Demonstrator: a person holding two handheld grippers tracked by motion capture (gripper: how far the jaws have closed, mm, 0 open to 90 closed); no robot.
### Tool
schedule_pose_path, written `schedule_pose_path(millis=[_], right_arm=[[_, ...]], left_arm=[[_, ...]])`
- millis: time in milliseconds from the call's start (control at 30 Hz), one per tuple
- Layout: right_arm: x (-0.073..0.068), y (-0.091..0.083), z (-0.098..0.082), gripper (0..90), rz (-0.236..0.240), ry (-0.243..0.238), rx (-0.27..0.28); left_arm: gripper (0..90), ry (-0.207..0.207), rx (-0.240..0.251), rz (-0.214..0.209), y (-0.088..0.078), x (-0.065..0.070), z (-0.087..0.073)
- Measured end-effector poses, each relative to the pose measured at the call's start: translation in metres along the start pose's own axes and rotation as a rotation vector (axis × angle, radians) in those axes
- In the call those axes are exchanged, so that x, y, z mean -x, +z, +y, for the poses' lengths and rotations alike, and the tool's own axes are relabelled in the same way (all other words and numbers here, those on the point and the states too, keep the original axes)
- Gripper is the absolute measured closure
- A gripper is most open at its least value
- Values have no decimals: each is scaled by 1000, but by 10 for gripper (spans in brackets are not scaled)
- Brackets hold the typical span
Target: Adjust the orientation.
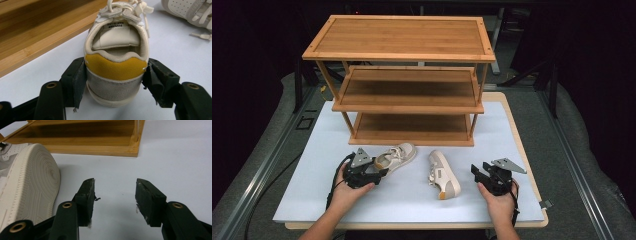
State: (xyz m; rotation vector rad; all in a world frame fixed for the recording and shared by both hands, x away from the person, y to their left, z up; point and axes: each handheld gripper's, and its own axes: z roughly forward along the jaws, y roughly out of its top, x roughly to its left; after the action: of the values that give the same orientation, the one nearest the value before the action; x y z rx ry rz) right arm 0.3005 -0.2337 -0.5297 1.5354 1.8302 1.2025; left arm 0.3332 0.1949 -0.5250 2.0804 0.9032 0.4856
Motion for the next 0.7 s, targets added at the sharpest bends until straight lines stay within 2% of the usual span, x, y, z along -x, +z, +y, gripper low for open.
schedule_pose_path(millis=[133, 267, 300, 400, 433, 567, 600, 667, 700], right_arm=[[0, -1, 1, 501, 8, -3, 7], [-4, -4, 2, 513, 11, -29, 13], [-6, -5, 3, 515, 15, -47, 11], [-11, -6, 3, 514, 17, -61, 10], [-16, -8, 4, 514, 10, -80, 12], [-27, -13, 6, 531, 28, -107, 20], [-33, -18, 7, 597, 30, -140, 26], [-39, -22, 8, 653, 51, -158, 31], [-39, -22, 8, 653, 51, -158, 31]], left_arm=[[383, -18, -15, 18, -5, 3, -1], [386, -54, -26, 19, -15, 6, -5], [386, -69, -33, 20, -21, 9, -7], [386, -81, -37, 25, -26, 11, -10], [386, -91, -40, 24, -28, 12, -11], [386, -100, -53, 35, -33, 14, -14], [386, -104, -59, 36, -34, 15, -15], [384, -91, -51, 37, -37, 17, -19], [381, -91, -51, 37, -37, 17, -19]])
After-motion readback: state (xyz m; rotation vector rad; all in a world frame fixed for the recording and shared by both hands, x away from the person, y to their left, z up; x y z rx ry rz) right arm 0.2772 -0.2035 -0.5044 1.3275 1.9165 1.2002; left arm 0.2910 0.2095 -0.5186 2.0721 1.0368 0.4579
